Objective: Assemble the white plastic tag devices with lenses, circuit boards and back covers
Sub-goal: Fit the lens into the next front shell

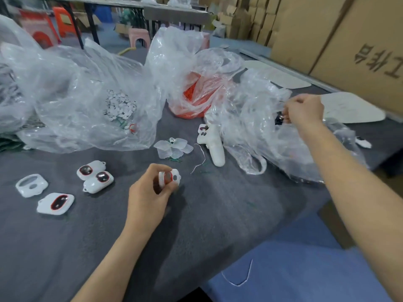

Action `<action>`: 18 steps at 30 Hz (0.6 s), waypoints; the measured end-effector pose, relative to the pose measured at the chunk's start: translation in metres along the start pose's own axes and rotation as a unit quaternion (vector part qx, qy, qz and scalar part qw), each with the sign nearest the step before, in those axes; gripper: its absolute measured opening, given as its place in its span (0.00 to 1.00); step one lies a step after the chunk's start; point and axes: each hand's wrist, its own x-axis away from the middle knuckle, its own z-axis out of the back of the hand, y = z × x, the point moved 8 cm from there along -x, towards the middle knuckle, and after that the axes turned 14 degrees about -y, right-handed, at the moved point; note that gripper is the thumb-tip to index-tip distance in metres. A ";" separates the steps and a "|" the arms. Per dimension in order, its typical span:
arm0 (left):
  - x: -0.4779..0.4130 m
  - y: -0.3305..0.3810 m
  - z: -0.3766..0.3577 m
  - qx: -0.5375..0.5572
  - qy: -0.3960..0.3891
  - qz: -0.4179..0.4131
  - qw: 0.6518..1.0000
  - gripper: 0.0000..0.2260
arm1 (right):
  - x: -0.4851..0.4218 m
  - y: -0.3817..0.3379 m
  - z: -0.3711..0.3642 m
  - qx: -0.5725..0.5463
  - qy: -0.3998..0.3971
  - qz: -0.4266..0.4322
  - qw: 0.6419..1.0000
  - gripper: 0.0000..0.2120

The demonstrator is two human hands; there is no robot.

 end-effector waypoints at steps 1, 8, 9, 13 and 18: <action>-0.001 -0.001 0.001 0.033 0.004 0.001 0.999 0.15 | -0.012 0.014 -0.007 0.037 -0.052 -0.032 0.997 0.08; 0.001 -0.012 0.010 0.125 0.024 0.013 0.992 0.11 | -0.037 0.048 -0.057 0.346 -0.190 -0.084 0.915 0.16; 0.000 -0.012 0.010 0.118 0.025 0.010 0.993 0.11 | -0.039 0.046 -0.059 0.356 -0.186 -0.085 0.912 0.16; 0.001 -0.010 0.007 0.096 0.023 -0.003 0.995 0.14 | -0.048 0.038 -0.067 0.396 -0.204 -0.070 0.893 0.16; 0.000 -0.013 0.011 0.107 0.030 -0.007 0.994 0.16 | -0.048 0.042 -0.068 0.414 -0.217 -0.083 0.880 0.18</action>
